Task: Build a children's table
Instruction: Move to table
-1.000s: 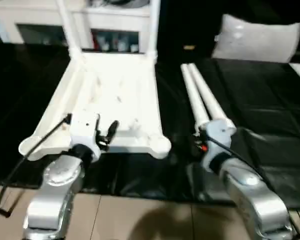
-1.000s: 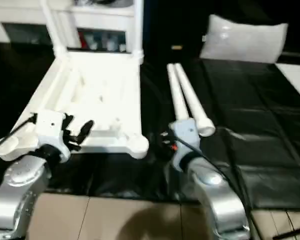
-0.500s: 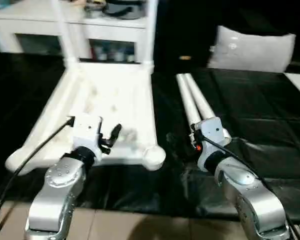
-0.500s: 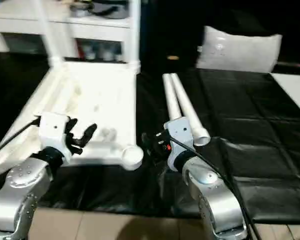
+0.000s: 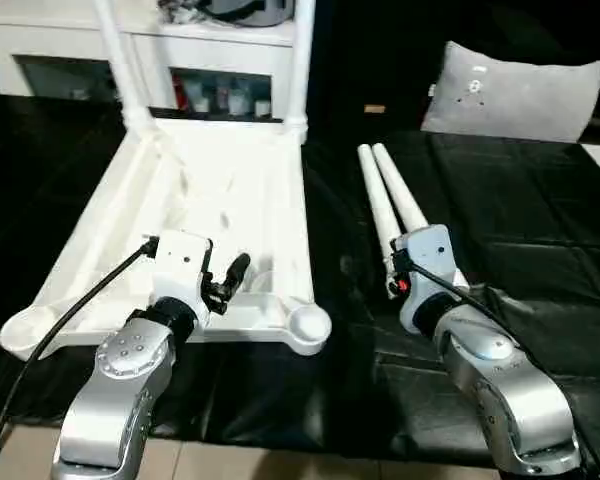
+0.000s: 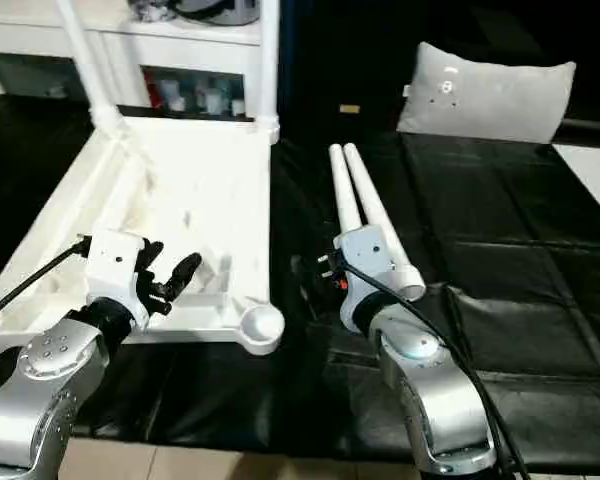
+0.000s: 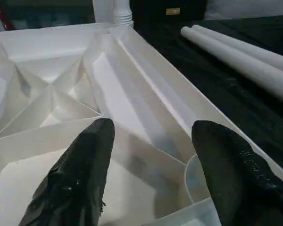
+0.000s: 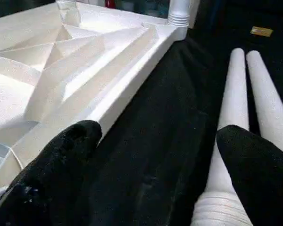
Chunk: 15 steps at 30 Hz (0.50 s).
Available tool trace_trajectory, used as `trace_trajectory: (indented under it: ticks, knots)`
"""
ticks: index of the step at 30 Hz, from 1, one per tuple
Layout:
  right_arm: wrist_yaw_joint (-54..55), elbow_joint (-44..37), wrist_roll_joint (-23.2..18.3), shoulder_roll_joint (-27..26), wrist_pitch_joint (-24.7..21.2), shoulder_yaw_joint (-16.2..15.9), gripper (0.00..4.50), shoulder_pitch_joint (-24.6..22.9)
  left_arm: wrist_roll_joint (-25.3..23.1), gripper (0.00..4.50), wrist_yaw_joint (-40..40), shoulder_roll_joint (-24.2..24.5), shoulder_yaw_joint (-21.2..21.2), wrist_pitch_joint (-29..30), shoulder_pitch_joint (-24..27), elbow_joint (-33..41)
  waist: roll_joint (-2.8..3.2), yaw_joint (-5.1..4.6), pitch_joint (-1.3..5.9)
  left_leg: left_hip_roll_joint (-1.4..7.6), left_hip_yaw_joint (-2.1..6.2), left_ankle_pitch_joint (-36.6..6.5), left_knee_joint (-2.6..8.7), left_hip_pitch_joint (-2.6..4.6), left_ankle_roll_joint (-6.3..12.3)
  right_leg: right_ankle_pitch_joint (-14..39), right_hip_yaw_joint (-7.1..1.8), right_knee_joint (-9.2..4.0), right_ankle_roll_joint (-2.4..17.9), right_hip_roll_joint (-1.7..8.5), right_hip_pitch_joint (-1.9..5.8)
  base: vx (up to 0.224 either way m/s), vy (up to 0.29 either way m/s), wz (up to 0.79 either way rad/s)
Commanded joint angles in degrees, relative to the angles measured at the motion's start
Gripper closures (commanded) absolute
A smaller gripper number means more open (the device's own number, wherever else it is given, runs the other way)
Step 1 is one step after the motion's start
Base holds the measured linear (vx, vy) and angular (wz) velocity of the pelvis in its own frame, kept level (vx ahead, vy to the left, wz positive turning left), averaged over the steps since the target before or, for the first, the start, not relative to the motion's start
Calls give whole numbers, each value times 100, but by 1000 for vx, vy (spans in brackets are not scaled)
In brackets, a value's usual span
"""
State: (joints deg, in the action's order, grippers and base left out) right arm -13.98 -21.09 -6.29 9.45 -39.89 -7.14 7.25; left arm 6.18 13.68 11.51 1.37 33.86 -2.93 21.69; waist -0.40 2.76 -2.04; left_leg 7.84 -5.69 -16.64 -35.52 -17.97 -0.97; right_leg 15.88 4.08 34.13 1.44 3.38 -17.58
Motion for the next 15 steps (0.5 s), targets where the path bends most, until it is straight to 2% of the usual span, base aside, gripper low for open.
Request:
trace_trajectory:
  ticks: [1, 2, 3, 4, 5, 7, 8, 9, 10, 11, 12, 13, 14, 15]
  knots:
    - [43, 76, 38, 2, -74, 65, 0, 140, 47, 151, 42, 19, 37, 31, -16, 117, 36, 16, 302, 214, 37, 1185, 406, 14, 1446, 277, -159, -259, 1315, 243, 353, 0, 0, 0]
    - [44, 126, 34, -9, -63, 83, 0, 197, 54, 151, 45, 25, 38, 43, -7, 139, 49, -10, 296, 243, 88, 1195, 426, 88, 1506, 235, -121, -226, 1310, 220, 296, 0, 0, 0]
    - [48, 163, 29, -24, -56, 90, 0, 239, 56, 151, 52, 34, 35, 45, 10, 157, 15, -27, 289, 266, 116, 1175, 438, 147, 1610, 210, -114, -201, 1345, 237, 266, 0, 0, 0]
    - [41, 207, 7, -42, -44, 102, 0, 288, 48, 151, 57, 50, 33, 48, 19, 172, 4, -32, 272, 260, 113, 1117, 442, 143, 1645, 248, -112, -215, 1357, 242, 265, 0, 0, 0]
    - [39, 209, 6, -42, -42, 100, 0, 292, 48, 151, 57, 50, 32, 48, 20, 173, 12, -10, 238, 244, 59, 797, 450, 123, 1579, 500, -149, -282, 1404, 293, 306, 0, 0, 0]
    - [-89, 263, -90, -27, -48, 34, 0, 381, 46, 151, 68, 97, -18, 58, 21, 212, -1, 53, 243, 193, -20, 542, 440, 12, 1220, 863, -213, -393, 1384, 340, 466, 0, 0, 0]
    - [-84, 262, -87, -28, -50, 32, 0, 382, 47, 151, 70, 99, -21, 57, 22, 212, -3, 71, 249, 193, -30, 537, 441, 13, 1143, 875, -223, -398, 1367, 339, 479, 0, 0, 0]
    - [-15, 252, -68, -66, -64, 41, 0, 380, 56, 151, 80, 117, -40, 45, 28, 210, -95, 157, 227, 55, 53, 695, 338, -407, 1433, 837, -141, -505, 1147, 444, 737, 0, 0, 0]
    - [68, 246, -57, -117, -70, 75, 0, 370, 60, 151, 85, 129, -46, 36, 35, 204, 73, 34, 239, 286, 82, 617, 506, 152, 1080, 745, -105, -323, 1262, 247, 368, 0, 0, 0]
    - [93, 250, -36, -120, -58, 77, 0, 369, 62, 151, 91, 135, -43, 34, 38, 201, 73, 34, 239, 286, 82, 617, 506, 152, 1080, 745, -105, -323, 1262, 247, 368, 56, -22, 7]
    - [131, 264, 8, -117, -32, 68, 0, 363, 69, 151, 118, 153, -28, 24, 51, 197, 108, -23, 251, 341, 210, 554, 551, 360, 1211, 558, -25, -245, 1184, 205, 242, 56, -22, 7]
    - [136, 276, 19, -113, -16, 68, 0, 363, 73, 151, 126, 158, -17, 22, 53, 196, 95, -52, 242, 360, 273, 580, 566, 380, 1332, 461, -11, -182, 1178, 188, 210, 55, -27, 1]
    - [142, 301, 29, -107, 9, 82, 0, 366, 78, 151, 128, 161, 1, 21, 49, 191, 102, -47, 250, 344, 278, 645, 534, 413, 1558, 351, -28, -175, 1169, 227, 184, 0, 0, 0]
    - [144, 311, 30, -105, 15, 92, 0, 369, 79, 151, 125, 159, 6, 21, 44, 188, 54, 1, 268, 224, 167, 819, 458, 256, 1625, 244, -105, -248, 1223, 305, 339, 0, 0, 0]
